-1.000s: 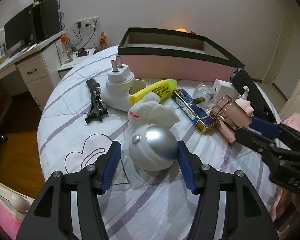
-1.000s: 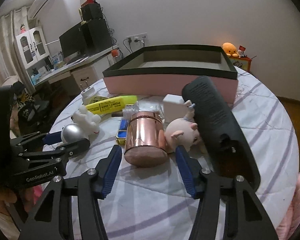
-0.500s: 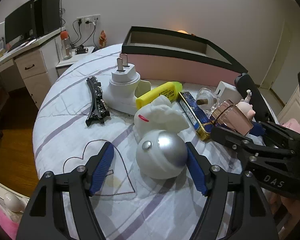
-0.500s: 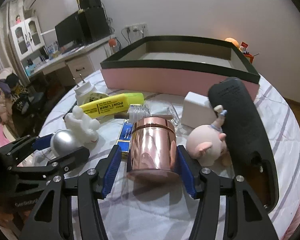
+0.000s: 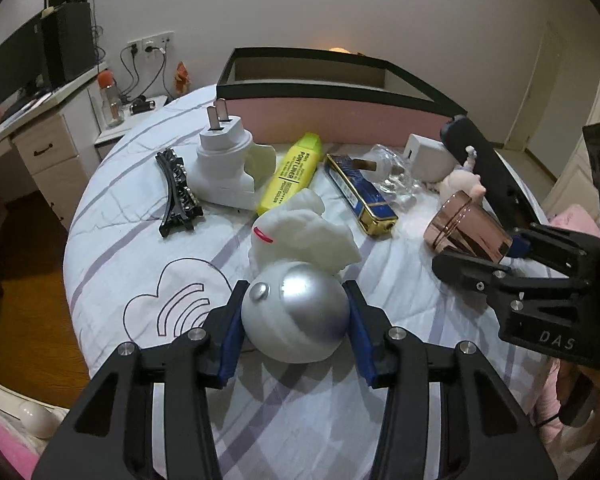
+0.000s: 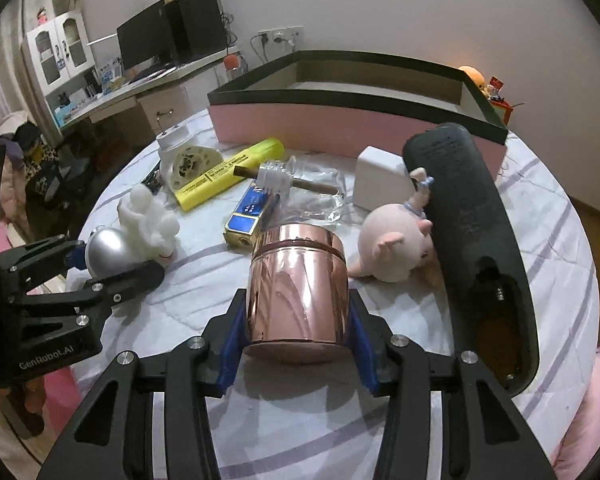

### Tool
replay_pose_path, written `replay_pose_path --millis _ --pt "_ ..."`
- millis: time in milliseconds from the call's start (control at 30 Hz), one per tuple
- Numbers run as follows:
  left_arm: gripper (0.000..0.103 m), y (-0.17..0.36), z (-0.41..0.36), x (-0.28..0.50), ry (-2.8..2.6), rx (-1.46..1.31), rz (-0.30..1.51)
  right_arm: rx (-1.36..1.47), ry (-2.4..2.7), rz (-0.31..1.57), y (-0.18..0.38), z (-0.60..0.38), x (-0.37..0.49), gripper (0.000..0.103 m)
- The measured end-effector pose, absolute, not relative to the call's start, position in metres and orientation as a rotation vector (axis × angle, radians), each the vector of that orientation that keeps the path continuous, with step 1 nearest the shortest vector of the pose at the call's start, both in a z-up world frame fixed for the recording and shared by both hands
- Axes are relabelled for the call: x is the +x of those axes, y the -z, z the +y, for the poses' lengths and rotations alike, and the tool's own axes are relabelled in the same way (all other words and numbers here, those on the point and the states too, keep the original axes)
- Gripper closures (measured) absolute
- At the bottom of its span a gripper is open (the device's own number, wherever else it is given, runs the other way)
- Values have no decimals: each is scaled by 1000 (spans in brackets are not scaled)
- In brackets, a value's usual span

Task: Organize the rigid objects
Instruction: 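Lift the silver ball and copper canister and carry both over the pink box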

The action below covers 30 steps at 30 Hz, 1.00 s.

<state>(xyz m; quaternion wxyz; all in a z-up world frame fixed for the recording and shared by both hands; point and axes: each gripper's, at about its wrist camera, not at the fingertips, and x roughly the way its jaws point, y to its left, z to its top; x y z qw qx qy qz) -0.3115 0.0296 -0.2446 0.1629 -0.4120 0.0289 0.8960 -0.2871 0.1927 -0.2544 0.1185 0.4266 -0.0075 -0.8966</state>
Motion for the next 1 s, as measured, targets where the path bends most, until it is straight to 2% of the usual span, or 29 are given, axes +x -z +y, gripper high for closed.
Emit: replay_pose_path --millis 133,200,267,333,367,667,1000 --pt "44 245 37 -316 -2568 -1180 86 1240 2641 -7 255 188 -294 55" --pt "41 246 39 -317 -2572 -1182 89 1240 2644 -14 255 187 -296 55" --pt "44 248 40 -318 -2580 -1169 93 1241 2643 -12 257 187 -297 55" --pt "55 248 40 -318 -2591 -1160 98 1243 2647 -2 258 187 -298 55" --pt "57 248 38 -318 -2588 -1160 84 1240 2648 -4 258 187 -298 55" --pt "57 234 26 -305 -2606 -1119 39 1144 2652 -41 248 187 -288 56" --pt "57 174 18 -275 -2672 -906 19 890 2722 -74 193 191 -257 56"
